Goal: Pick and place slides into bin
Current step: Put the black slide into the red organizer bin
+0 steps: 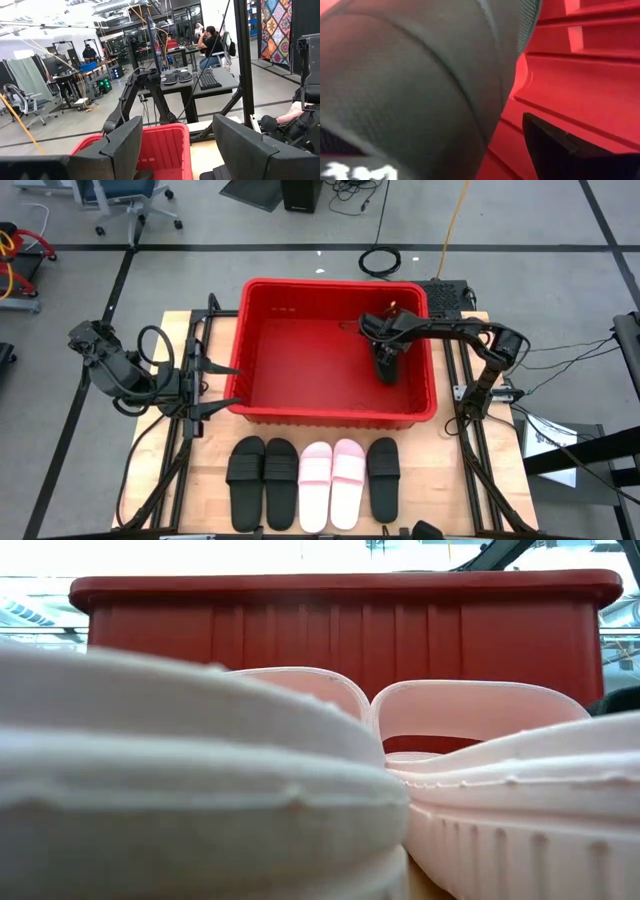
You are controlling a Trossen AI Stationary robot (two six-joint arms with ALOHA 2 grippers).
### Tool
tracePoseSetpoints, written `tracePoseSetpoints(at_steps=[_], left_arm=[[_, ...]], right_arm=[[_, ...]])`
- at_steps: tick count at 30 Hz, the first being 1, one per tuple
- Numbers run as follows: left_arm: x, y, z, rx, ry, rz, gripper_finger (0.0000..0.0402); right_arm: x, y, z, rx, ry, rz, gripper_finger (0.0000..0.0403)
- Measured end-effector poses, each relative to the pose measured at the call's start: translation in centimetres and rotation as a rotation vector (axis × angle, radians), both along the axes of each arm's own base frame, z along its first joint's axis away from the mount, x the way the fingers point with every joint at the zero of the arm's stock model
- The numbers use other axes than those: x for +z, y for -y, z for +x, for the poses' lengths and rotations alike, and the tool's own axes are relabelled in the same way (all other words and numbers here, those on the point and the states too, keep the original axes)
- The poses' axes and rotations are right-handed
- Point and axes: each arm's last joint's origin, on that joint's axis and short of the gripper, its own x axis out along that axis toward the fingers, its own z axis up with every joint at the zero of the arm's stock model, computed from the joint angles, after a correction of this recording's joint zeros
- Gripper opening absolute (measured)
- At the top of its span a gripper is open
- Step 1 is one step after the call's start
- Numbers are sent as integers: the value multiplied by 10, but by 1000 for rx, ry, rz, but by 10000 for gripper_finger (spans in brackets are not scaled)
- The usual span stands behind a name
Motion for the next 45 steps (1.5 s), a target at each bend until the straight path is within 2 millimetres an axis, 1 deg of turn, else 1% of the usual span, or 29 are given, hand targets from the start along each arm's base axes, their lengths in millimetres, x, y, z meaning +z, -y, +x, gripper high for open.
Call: tracePoseSetpoints(at_steps=[3, 6, 8, 12, 16, 21, 27, 33, 38, 41, 45], left_arm=[[0, 0, 0, 0, 3, 1, 248], [0, 0, 0, 0, 4, 0, 248], [0, 0, 0, 0, 3, 1, 248], [0, 0, 0, 0, 4, 1, 248], [0, 0, 0, 0, 3, 0, 248], [0, 0, 0, 0, 1, -1, 248], [0, 0, 0, 0, -4, 4, 248], [0, 0, 0, 0, -4, 3, 248], [0, 0, 0, 0, -4, 3, 248], [-1, 0, 0, 0, -4, 0, 248], [-1, 0, 0, 0, -7, 1, 248]], right_arm=[[1, 1, 1, 3, 5, -4, 169], [6, 3, 4, 14, 16, -9, 169], [13, 4, 7, 18, 18, -10, 169], [33, 6, 11, 15, 4, -2, 169], [43, 6, 10, 8, -29, 19, 169], [42, 4, 5, 2, -47, 91, 169], [42, 4, 1, -31, -72, 92, 169], [42, 3, -7, -45, -96, 196, 169], [41, 4, -9, -29, -90, 250, 169], [40, 6, -8, -23, -48, 303, 169], [40, 10, -8, -33, -36, 271, 169]])
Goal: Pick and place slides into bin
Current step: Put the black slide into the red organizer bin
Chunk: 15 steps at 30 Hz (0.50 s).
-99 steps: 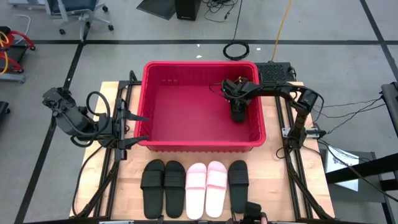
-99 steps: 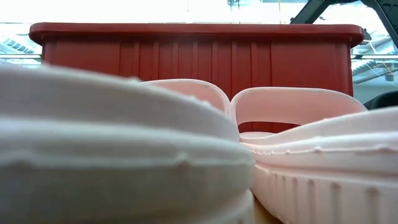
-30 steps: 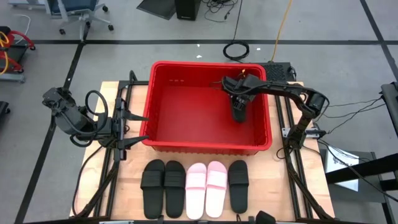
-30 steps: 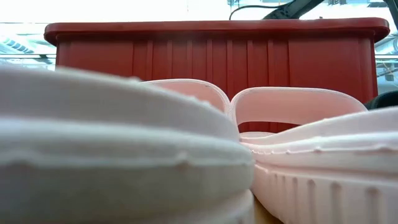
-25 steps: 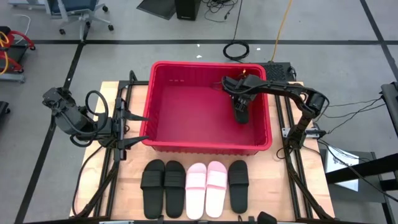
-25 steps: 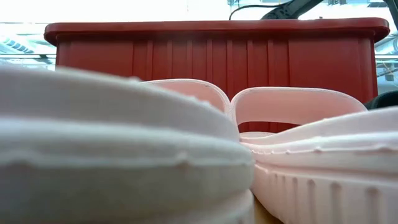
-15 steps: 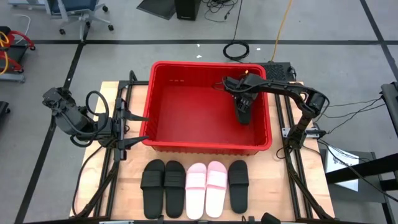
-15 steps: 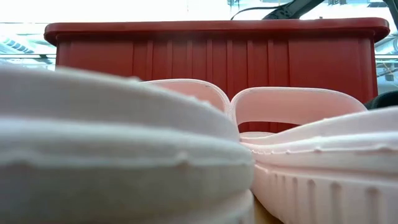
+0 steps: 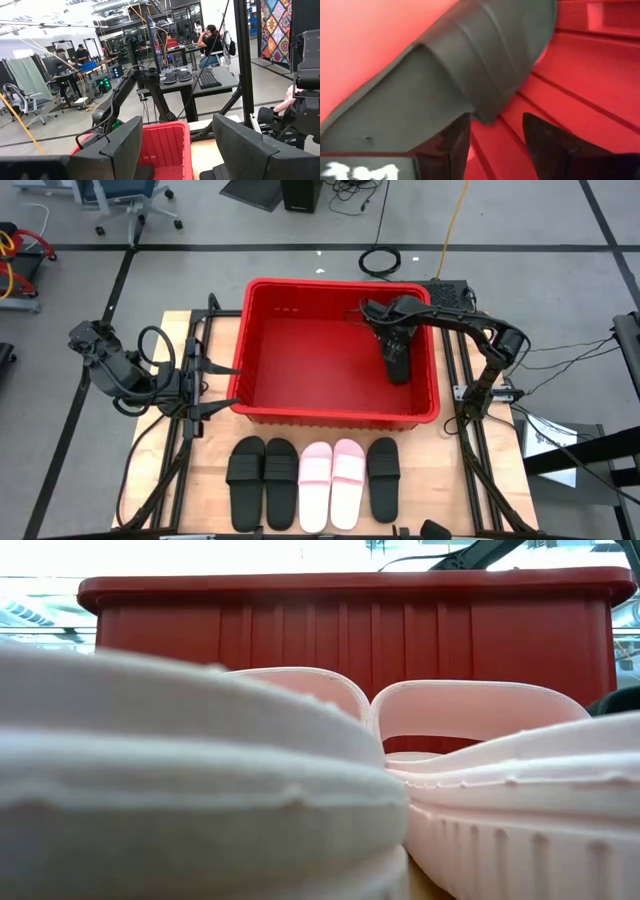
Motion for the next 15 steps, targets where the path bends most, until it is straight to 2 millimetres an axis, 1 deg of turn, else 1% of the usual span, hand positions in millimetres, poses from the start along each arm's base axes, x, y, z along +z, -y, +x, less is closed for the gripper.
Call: tracePoseSetpoints(at_steps=[10, 15], left_arm=[[0, 0, 0, 0, -3, 3, 248], [0, 0, 0, 0, -3, 3, 248]], right_arm=[[1, 2, 2, 8, 28, -20, 169], [13, -3, 0, 35, 66, -44, 169]])
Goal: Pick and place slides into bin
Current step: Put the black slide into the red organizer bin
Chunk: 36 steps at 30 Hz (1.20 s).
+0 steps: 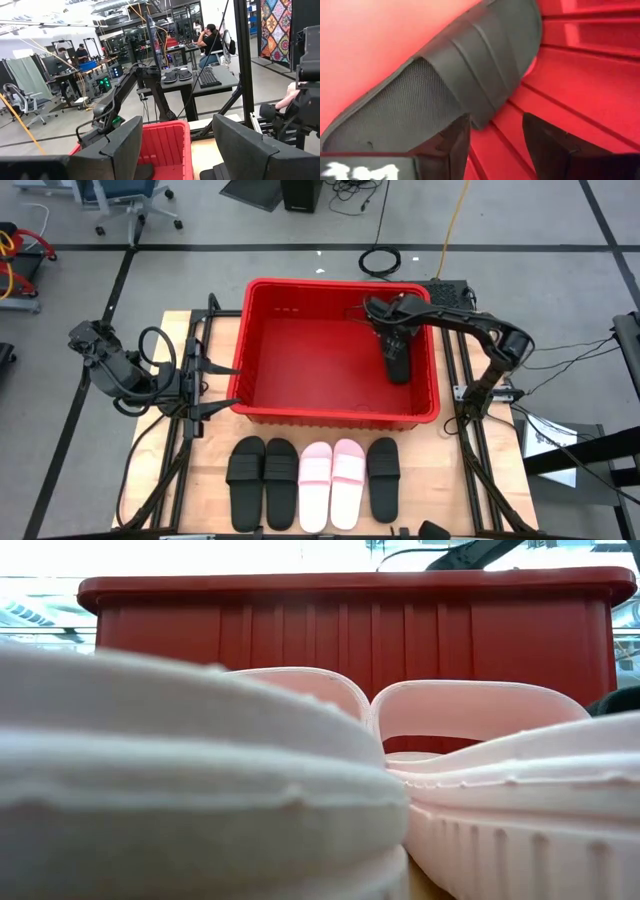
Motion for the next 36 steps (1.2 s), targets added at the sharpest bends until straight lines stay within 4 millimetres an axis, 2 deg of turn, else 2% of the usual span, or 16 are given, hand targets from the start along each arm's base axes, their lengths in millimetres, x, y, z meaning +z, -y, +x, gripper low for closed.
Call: tracePoseSetpoints(at_steps=[6, 10, 22, 28, 32, 36], left_arm=[[0, 0, 0, 0, 0, 0, 248], [-1, 0, 0, 0, -8, 6, 248], [-2, 2, -1, -12, -16, -6, 248], [-1, 0, -6, -19, -12, -2, 248], [-2, -1, -7, -20, -27, 7, 248], [-1, -2, -7, -18, -20, 20, 248]], right_arm=[[33, -9, -6, 16, 156, -99, 169], [60, -22, -7, 54, 309, -183, 169], [144, -75, -8, 286, 993, -240, 169], [181, -106, -9, 431, 1382, -116, 169], [199, -129, -5, 622, 1590, 52, 169], [212, -155, -2, 821, 1725, 186, 169]])
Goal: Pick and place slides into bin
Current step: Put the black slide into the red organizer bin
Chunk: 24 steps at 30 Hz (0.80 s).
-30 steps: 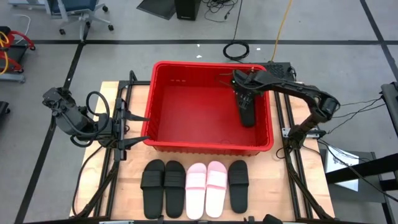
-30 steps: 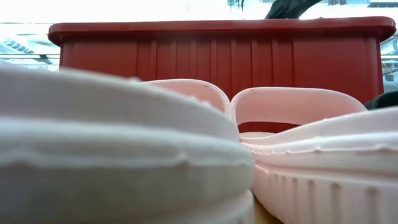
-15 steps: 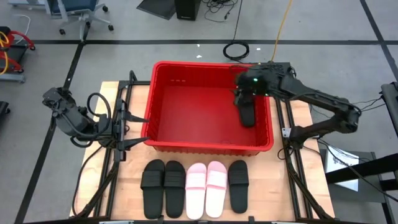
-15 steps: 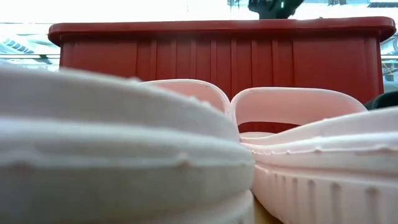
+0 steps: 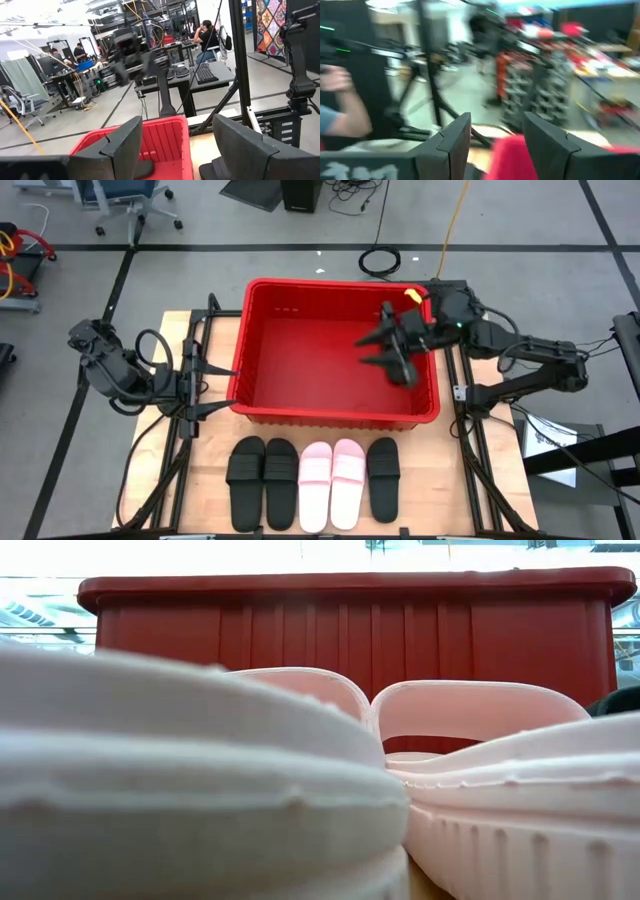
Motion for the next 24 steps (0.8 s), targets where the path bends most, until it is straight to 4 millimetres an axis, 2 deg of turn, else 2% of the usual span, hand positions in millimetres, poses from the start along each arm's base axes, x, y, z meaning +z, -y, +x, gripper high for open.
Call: tracePoseSetpoints(at_steps=[5, 11, 16, 24], left_arm=[[1, 0, 0, -1, 7, -27, 248], [1, 0, 0, -1, 9, -25, 248], [1, 0, 0, -13, 7, -74, 248], [1, 9, 3, -222, 9, -138, 248]], right_arm=[[5, -31, 1, 142, 60, -35, 169], [-7, -74, 3, 309, 81, -40, 169], [-29, -109, 1, 369, 154, -42, 169], [-66, -151, -13, 350, 261, -86, 169]])
